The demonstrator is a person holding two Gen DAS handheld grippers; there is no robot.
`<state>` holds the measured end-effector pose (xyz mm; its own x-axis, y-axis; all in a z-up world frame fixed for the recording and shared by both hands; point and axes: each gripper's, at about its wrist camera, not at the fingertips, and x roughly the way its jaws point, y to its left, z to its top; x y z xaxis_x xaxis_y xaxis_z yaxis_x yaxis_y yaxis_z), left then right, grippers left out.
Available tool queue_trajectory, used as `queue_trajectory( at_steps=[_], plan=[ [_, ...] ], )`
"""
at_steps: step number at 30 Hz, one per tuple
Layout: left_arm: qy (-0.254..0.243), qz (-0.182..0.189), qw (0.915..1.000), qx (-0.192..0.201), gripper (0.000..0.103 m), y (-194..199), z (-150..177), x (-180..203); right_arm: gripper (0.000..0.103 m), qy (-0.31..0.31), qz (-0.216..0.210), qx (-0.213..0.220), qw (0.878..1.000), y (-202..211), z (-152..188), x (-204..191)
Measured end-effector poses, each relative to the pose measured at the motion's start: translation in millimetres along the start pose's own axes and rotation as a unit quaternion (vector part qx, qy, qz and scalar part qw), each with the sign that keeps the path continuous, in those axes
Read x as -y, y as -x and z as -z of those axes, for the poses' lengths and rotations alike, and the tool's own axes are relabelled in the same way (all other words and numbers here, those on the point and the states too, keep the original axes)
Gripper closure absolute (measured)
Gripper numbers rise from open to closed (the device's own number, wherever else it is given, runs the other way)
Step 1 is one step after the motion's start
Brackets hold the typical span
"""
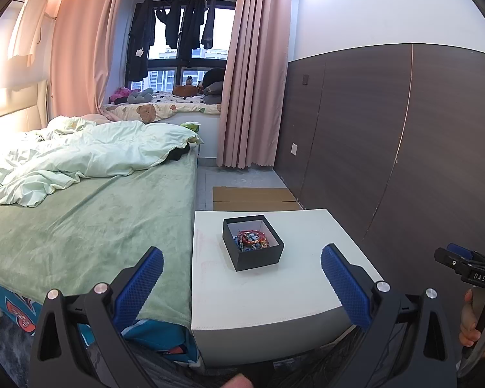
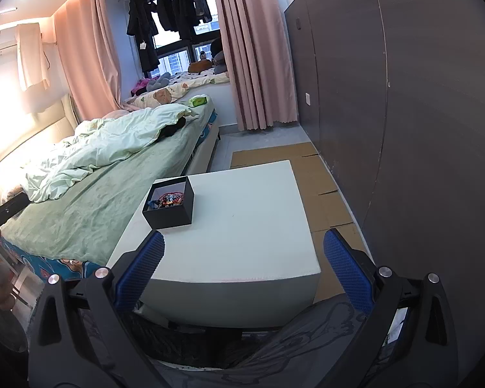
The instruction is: Organize jewelry
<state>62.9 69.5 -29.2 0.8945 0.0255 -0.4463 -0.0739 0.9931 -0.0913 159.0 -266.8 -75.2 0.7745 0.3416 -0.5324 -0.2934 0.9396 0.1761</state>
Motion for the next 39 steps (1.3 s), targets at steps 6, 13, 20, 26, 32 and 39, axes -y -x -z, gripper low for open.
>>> queue_trajectory(
  at_steps=[6,13,20,26,32,39],
  plan=[
    [-0.009,-0.001,0.9999,0.005,0.008,6,-1,4,0.005,-0.002,0.001,-0.001,1.000,0,-2,1],
    [-0.018,0.005,0.9998,0.011,0.008,20,-6,13,0.005,-0.002,0.003,0.012,1.000,12,-2,0],
    [-0.001,0.009,0.9999,0.006,0.008,33,-2,13,0.005,-0.006,0.007,0.010,1.000,23,5,2],
    [-0.006,0.000,1.0000,0.007,0.008,43,3,22,0.005,-0.008,0.023,0.007,1.000,32,6,0],
    [-0.015,-0.001,0.9999,0.003,0.008,49,11,31,0.005,-0.001,0.052,0.004,0.999,40,9,-3],
    [-0.012,0.003,0.9999,0.002,0.008,54,18,30,0.005,0.010,0.061,0.006,0.998,44,13,-10]
  ],
)
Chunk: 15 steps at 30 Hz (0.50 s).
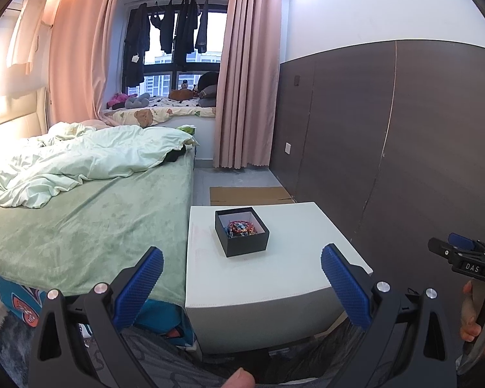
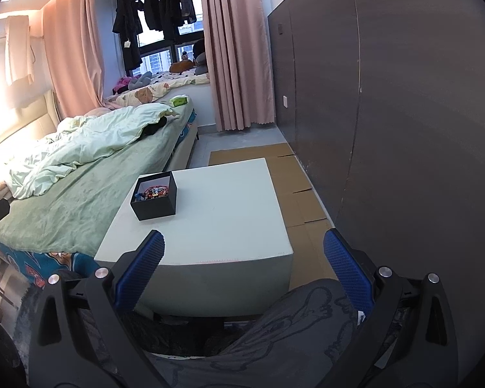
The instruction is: Organize jewelry
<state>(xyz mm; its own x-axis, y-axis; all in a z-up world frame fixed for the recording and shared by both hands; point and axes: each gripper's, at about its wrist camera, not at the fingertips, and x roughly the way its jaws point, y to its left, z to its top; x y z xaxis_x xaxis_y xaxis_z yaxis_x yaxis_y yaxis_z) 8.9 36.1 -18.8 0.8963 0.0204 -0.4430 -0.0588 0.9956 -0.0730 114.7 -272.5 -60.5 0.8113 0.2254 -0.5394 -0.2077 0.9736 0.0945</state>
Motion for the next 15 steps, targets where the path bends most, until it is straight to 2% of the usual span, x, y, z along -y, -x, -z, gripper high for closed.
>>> queue_trajectory(
  at_steps=[15],
  plan=[
    [0.022,-0.012,0.9997,0.000,0.008,19,26,-29,0.005,0.018,-0.014,-0.012,1.000,5,10,-31]
  ],
)
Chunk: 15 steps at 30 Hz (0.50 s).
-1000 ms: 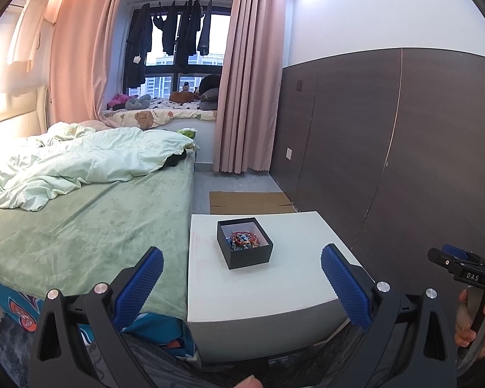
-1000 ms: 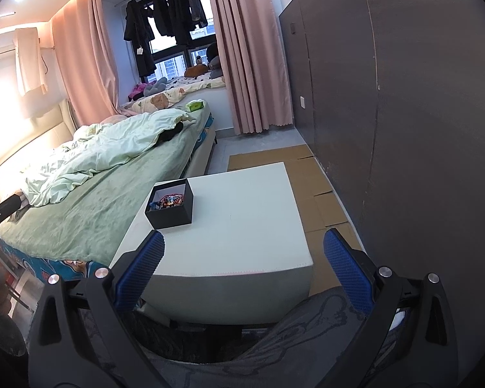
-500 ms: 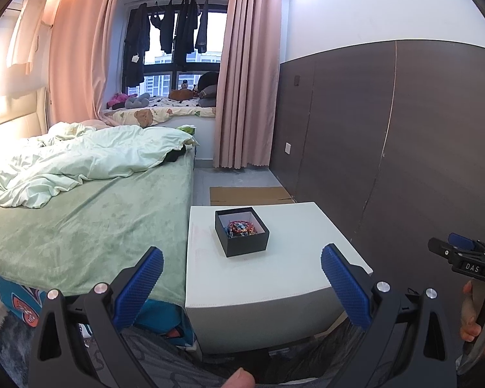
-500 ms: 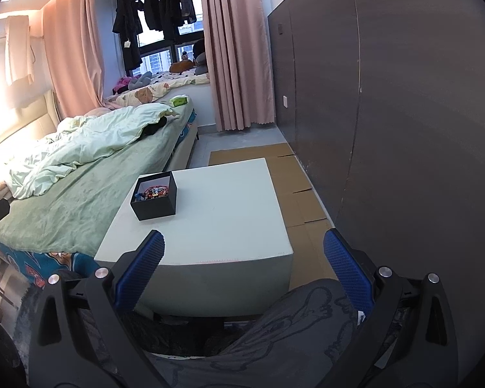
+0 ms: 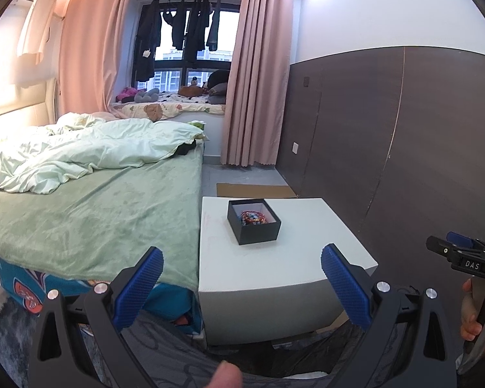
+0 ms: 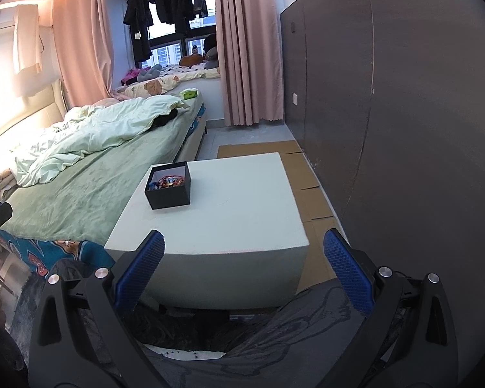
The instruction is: Organize jewelry
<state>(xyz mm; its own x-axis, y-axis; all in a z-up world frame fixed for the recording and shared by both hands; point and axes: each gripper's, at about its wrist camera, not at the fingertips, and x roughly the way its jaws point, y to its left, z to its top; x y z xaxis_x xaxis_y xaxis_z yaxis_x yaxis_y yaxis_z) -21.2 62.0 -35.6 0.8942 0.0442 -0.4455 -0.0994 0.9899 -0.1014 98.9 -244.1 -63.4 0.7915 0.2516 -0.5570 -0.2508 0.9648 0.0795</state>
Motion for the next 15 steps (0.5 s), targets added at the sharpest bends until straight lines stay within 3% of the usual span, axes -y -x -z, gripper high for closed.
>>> queue_trajectory(
  at_steps=[15],
  plan=[
    [0.005,0.000,0.9999,-0.010,0.008,2,15,-9,0.005,0.011,0.000,-0.014,1.000,-8,10,-19]
  ],
)
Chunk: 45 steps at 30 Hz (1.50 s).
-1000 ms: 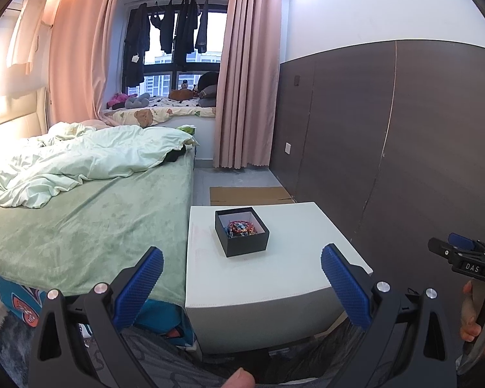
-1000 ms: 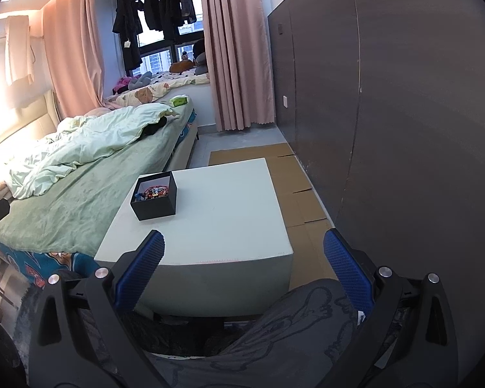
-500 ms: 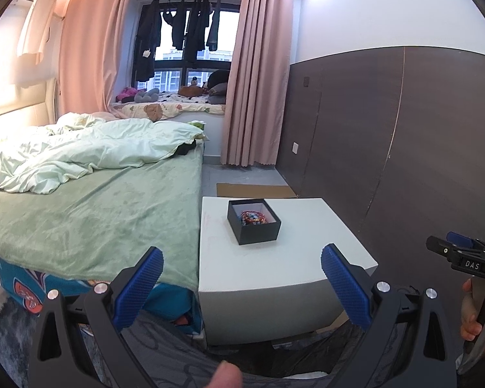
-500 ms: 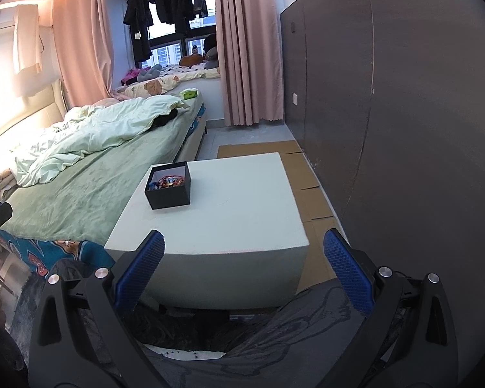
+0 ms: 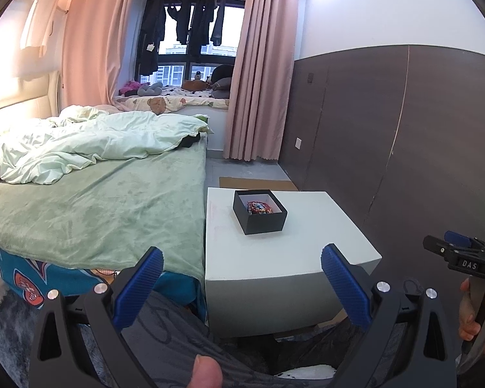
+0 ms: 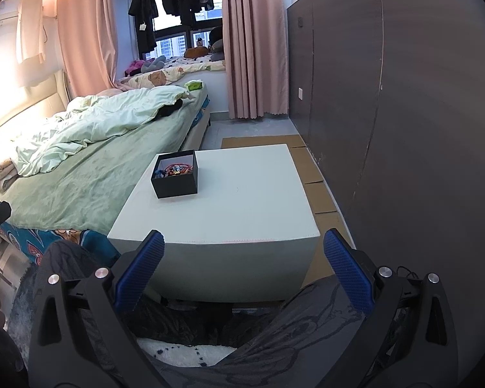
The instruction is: Organize jewelry
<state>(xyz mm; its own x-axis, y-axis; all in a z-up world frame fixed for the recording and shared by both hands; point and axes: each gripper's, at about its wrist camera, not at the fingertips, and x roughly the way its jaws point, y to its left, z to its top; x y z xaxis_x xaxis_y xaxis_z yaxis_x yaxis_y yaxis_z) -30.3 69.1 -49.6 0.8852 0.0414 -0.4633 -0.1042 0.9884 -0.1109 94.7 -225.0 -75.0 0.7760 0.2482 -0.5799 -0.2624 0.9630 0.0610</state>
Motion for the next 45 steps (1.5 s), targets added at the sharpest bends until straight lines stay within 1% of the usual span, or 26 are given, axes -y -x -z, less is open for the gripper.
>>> queue_trajectory(
  at_steps=[4,10,14,17,21,23,26,29,30,32,33,35,38,42,44,45],
  plan=[
    [-0.005,-0.002,1.0000,-0.006,0.008,-3,6,0,0.005,-0.006,0.002,-0.006,1.000,-2,5,2],
    [-0.004,-0.018,0.9997,-0.015,0.008,-7,11,-8,0.005,-0.008,0.000,-0.016,1.000,-3,12,4],
    [0.021,-0.034,0.9992,-0.011,0.008,-8,10,-25,0.005,-0.002,-0.002,-0.017,1.000,-2,9,5],
    [0.034,-0.049,0.9981,-0.014,0.008,-14,14,-41,0.005,0.002,0.002,-0.018,1.000,-5,7,7],
    [0.046,-0.067,0.9961,-0.033,0.008,-22,31,-65,0.005,-0.003,0.013,-0.029,0.999,-14,14,15],
    [0.046,-0.081,0.9946,-0.046,0.008,-27,39,-76,0.005,-0.016,0.018,-0.041,0.999,-21,17,23],
    [0.052,-0.098,0.9918,-0.062,0.008,-34,49,-93,0.005,-0.040,0.021,-0.049,0.998,-25,22,33],
    [0.058,-0.109,0.9898,-0.071,0.008,-36,56,-103,0.005,-0.050,0.016,-0.050,0.997,-24,24,38],
    [0.060,-0.110,0.9896,-0.071,0.008,-35,57,-104,0.005,-0.041,0.008,-0.040,0.998,-20,23,36],
    [0.065,-0.108,0.9893,-0.073,0.008,-35,59,-108,0.005,-0.027,0.017,-0.030,0.999,-14,18,29],
    [0.065,-0.107,0.9894,-0.074,0.008,-35,60,-108,0.005,-0.024,0.015,-0.026,0.999,-11,14,27],
    [0.065,-0.108,0.9894,-0.072,0.008,-35,59,-110,0.005,-0.024,-0.011,-0.013,1.000,-1,6,23],
    [0.071,-0.106,0.9898,-0.065,0.008,-35,59,-111,0.005,-0.008,-0.023,0.010,1.000,14,-7,17],
    [0.066,-0.105,0.9901,-0.066,0.008,-41,60,-111,0.005,0.014,-0.014,0.043,0.999,30,-26,13],
    [0.068,-0.104,0.9897,-0.070,0.008,-44,62,-112,0.005,0.011,0.005,0.043,0.999,27,-31,18],
    [0.072,-0.101,0.9897,-0.071,0.008,-44,64,-113,0.005,0.002,0.003,0.038,0.999,26,-32,22]
  ],
)
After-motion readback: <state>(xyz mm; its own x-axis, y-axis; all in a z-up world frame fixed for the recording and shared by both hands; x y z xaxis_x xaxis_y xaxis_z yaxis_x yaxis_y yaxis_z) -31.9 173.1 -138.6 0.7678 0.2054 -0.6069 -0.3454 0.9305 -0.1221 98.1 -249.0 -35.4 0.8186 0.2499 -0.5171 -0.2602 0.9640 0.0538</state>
